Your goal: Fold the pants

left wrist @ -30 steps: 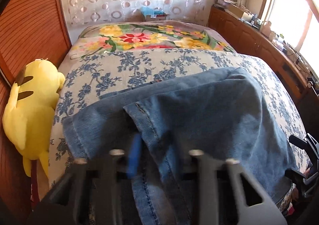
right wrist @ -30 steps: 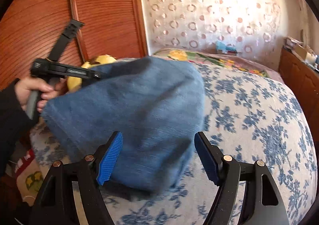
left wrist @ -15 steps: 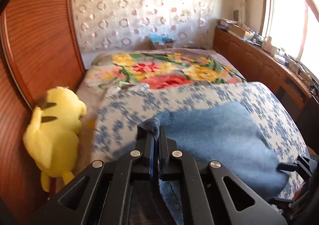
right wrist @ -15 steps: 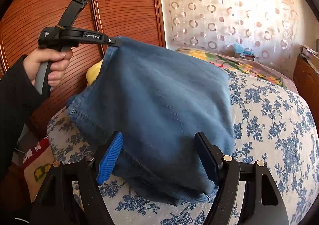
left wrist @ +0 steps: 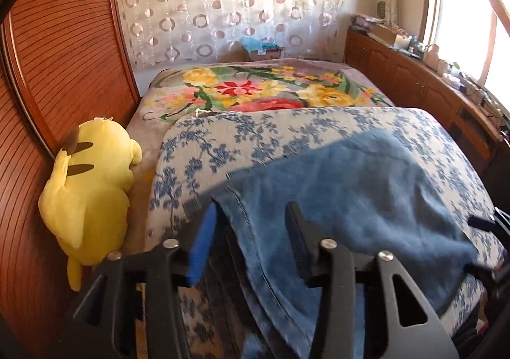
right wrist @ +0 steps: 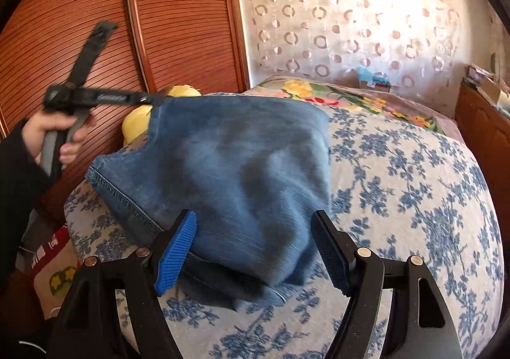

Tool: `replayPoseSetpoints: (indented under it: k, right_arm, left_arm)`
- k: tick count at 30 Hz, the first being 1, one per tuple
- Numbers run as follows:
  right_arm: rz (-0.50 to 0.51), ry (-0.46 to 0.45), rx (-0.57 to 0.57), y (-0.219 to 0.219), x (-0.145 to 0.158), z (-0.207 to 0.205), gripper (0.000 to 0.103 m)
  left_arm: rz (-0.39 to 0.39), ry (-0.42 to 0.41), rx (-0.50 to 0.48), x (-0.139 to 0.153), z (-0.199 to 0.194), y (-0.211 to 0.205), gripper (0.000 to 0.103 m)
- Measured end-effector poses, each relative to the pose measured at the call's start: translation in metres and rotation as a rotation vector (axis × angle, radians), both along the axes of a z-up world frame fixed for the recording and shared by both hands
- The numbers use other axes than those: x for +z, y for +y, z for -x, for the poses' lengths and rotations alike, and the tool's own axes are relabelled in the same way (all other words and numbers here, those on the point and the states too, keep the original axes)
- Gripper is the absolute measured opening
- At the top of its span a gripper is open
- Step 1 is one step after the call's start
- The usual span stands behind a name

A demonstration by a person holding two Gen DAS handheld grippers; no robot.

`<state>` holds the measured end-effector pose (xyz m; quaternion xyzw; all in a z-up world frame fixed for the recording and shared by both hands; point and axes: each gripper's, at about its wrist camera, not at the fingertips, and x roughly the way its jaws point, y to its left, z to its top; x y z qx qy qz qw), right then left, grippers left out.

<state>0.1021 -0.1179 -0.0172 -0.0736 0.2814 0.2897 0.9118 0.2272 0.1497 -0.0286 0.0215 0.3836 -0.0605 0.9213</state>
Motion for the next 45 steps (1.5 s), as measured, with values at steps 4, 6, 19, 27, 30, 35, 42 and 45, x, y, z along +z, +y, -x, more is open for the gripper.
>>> replayPoseSetpoints:
  k: [4,6,19,27,30,35,42,45]
  right_arm:
    - [-0.015,0.004,-0.022,-0.016,0.003,0.006,0.076]
    - [-0.008,-0.002,-0.033,-0.021,0.004,0.011,0.076]
    - [0.055,0.031,-0.049,-0.036,-0.008,0.033,0.076]
    - [0.028,0.049,-0.056,-0.024,-0.007,0.018,0.076]
    - [0.018,0.038,-0.065,-0.021,-0.004,0.011,0.076]
    - [0.004,0.049,-0.074,-0.016,-0.004,0.002,0.076]
    - [0.049,0.062,-0.065,-0.001,-0.011,-0.004,0.076]
    - [0.053,0.067,-0.063,-0.001,-0.013,-0.004,0.076]
  left_arm:
    - [0.032,-0.022,-0.016,-0.004,0.038,-0.004,0.048]
    - [0.052,-0.022,-0.016,-0.009,0.056,-0.006,0.048]
    - [0.159,-0.009,0.006,-0.041,0.118,-0.017,0.048]
    - [0.159,-0.014,-0.043,-0.045,0.126,-0.032,0.040]
    - [0.118,-0.019,-0.045,-0.046,0.126,-0.038,0.011]
    - [0.125,-0.090,-0.033,-0.025,0.128,-0.034,0.006]
    - [0.138,-0.243,0.029,0.030,0.131,-0.013,0.005]
    - [0.157,-0.270,0.061,0.042,0.128,-0.001,0.005]
